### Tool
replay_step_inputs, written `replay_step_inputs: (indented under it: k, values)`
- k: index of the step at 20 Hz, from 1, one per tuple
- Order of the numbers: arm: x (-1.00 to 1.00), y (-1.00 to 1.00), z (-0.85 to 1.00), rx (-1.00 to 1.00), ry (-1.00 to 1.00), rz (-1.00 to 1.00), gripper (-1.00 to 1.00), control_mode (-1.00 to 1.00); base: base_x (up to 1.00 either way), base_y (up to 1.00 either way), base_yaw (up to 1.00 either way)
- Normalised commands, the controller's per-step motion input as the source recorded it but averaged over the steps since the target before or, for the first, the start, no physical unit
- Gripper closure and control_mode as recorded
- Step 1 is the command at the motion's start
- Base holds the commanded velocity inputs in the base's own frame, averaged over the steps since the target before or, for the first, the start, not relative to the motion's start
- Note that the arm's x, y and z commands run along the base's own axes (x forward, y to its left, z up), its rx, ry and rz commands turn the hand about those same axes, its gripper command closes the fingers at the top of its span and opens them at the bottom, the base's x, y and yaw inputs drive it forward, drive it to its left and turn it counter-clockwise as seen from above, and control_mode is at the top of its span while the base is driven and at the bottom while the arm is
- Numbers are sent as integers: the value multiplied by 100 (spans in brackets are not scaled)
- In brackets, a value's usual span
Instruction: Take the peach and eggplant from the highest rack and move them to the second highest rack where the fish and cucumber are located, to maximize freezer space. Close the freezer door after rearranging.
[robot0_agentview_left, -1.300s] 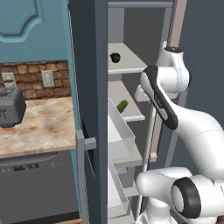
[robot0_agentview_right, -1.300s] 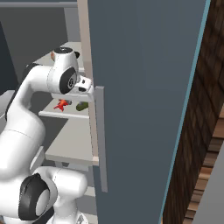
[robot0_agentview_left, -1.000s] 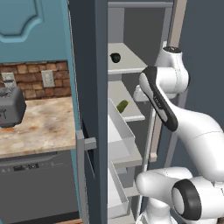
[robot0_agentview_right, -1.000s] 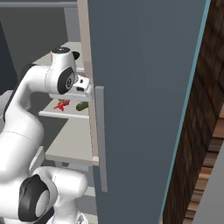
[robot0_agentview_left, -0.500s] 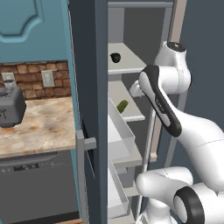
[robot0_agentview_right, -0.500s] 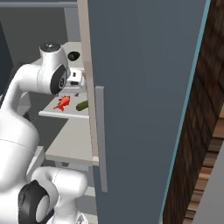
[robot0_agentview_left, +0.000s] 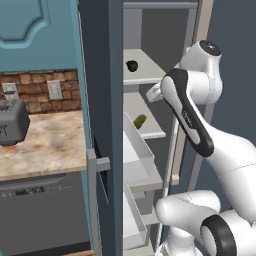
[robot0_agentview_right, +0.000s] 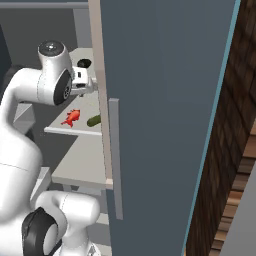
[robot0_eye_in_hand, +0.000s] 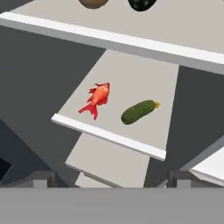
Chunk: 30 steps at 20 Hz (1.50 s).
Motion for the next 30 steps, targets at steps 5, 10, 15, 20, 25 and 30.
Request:
replay_step_inputs:
  k: [5,10,15,20,25,30]
  values:
    - [32,32,34,3,-8,11,-100,-100,0,0,0]
    - [48,33,27,3,-7,8,-100,-100,0,0,0]
    - [53,32,20,0,-2,5,-100,-100,0,0,0]
    - [49,30,15,0,0,4,-100,-100,0,0,0]
    - [48,24,12,0,0,4,-100,-100,0,0,0]
    - [45,24,4,0,0,2,-100,-100,0,0,0]
